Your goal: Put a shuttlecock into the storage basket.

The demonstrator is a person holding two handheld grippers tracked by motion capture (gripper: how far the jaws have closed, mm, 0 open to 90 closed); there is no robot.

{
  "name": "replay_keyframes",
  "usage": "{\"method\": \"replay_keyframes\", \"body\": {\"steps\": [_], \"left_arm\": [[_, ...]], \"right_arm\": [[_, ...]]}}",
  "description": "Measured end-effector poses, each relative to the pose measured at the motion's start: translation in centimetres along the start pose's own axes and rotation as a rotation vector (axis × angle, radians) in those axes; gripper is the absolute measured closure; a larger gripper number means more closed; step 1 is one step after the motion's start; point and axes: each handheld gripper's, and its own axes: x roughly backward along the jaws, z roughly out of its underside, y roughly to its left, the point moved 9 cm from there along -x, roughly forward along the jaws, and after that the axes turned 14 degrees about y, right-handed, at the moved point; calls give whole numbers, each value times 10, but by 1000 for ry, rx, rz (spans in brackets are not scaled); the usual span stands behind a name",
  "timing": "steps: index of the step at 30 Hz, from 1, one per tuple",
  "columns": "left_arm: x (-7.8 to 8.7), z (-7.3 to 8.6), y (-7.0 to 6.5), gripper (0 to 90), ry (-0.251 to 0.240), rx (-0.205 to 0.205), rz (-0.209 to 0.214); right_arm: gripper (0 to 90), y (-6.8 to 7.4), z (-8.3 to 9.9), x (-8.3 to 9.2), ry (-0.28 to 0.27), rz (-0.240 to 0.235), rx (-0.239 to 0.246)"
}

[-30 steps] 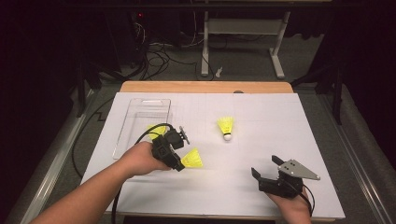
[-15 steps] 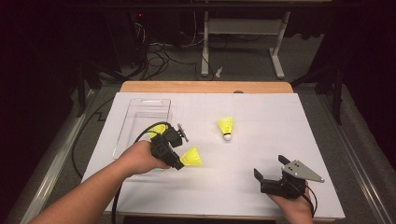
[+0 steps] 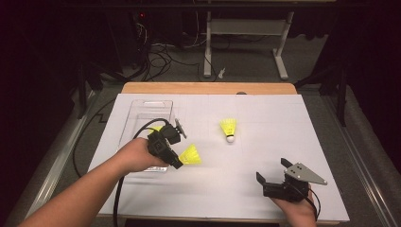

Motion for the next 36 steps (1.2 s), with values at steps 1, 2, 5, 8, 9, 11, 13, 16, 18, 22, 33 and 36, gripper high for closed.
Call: {"method": "replay_keyframes", "body": {"steps": [1,2,5,8,9,11,13,16,18,22,33,36], "left_arm": [[2,-1,0,637,3,1,1],[4,-2,0,637,1,3,5],[10,-3,0,637,-4,8,12],[15,-5,2,637,-6,19,14],[16,-5,2,637,-10,21,14],[20,-5,5,637,-7,18,10],[24,-6,5,637,-17,21,14],[31,-8,8,637,-24,25,18],[36,-9,12,637,-29,35,14],[44,-12,22,637,-51,63,13],[56,-15,58,637,-79,147,-20],[59,-14,68,637,-82,167,-29]], "right_arm": [[4,0,0,0,2,-2,2],[4,0,1,-1,3,-3,3],[4,1,0,0,1,-3,6],[4,1,0,0,1,-4,8],[4,1,0,0,1,-5,10],[4,1,1,-1,3,-8,9],[4,1,1,-1,4,-8,9],[4,1,0,-1,4,-9,12],[4,2,0,-1,4,-8,14],[4,1,1,-1,5,-9,15],[4,1,1,0,4,-8,15],[4,1,1,0,2,-9,16]]}}
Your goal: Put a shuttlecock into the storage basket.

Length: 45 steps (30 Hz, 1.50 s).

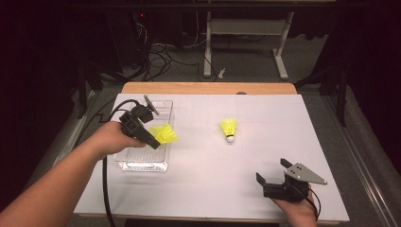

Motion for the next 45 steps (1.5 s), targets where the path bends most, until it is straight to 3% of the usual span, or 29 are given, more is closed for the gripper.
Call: {"method": "replay_keyframes", "body": {"steps": [12,15,26,35,45], "left_arm": [[10,-6,40,637,-33,101,-31],[11,-6,48,637,-31,109,-42],[16,-10,68,637,-50,161,-54],[15,-14,78,637,-57,190,-55],[6,-15,98,637,-50,230,-94]], "right_arm": [[5,1,1,0,3,-3,2],[4,1,1,0,5,-3,-1],[5,2,1,0,5,-7,0],[5,3,1,-1,7,-11,6],[5,4,2,-1,11,-16,9]]}}
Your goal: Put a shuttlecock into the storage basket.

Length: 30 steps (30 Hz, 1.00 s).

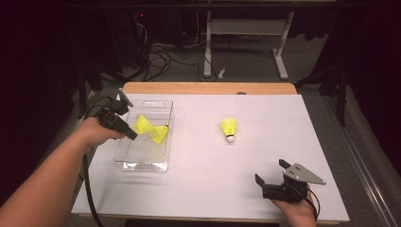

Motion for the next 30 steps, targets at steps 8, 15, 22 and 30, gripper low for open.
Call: {"method": "replay_keyframes", "body": {"steps": [8,15,22,30], "left_arm": [[-13,2,9,637,22,14,-12],[-22,2,8,636,30,1,-12],[-32,2,11,636,38,9,-21],[-38,0,12,636,41,4,-27]], "right_arm": [[7,1,0,-1,3,-5,3],[8,2,0,-2,6,-6,3],[11,1,1,-1,5,-8,3],[12,2,0,-2,5,-10,2]]}}
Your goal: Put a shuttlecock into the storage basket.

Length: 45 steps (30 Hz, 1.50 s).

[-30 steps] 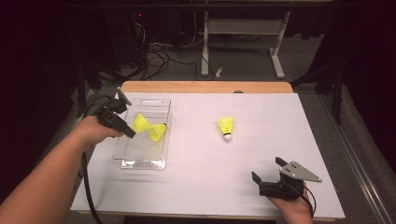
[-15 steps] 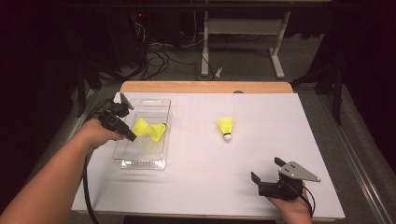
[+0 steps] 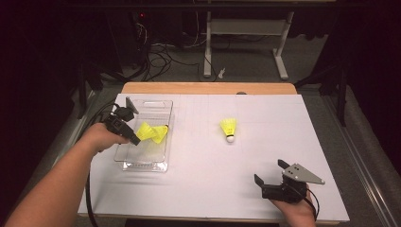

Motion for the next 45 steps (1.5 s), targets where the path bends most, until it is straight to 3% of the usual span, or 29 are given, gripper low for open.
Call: {"method": "replay_keyframes", "body": {"steps": [15,16,18,22,23,25,31,36,37,38,40,43,44,45], "left_arm": [[-7,-3,7,633,-10,2,-25],[-11,-9,4,633,-70,74,-26],[-12,-7,5,631,-51,56,-38],[-15,-9,4,630,-69,77,-36],[-16,-11,2,630,-92,97,-30],[-15,-7,7,630,-41,47,-55],[-16,-6,7,629,-35,34,-57],[-18,-6,6,630,-41,40,-55],[-19,-8,5,630,-59,59,-51],[-19,-6,6,630,-44,43,-53],[-19,-8,4,629,-65,67,-45],[-19,-7,5,629,-58,59,-47],[-18,-5,6,628,-39,39,-52],[-19,-7,4,627,-57,60,-44]], "right_arm": [[13,1,0,-1,3,-3,1],[13,1,0,-1,3,-4,1],[14,2,0,-1,3,-5,1],[14,1,0,-1,2,-5,-1],[15,1,0,-1,3,-6,-2],[15,2,0,-1,2,-7,-3],[14,2,0,-2,2,-10,-2],[14,2,0,-1,1,-11,-3],[14,2,0,-1,2,-12,-3],[15,2,0,-1,2,-12,-3],[14,2,0,-2,0,-13,-1],[14,2,0,-2,0,-13,-2],[14,2,0,-2,0,-14,-2],[14,2,0,-2,1,-14,-3]]}}
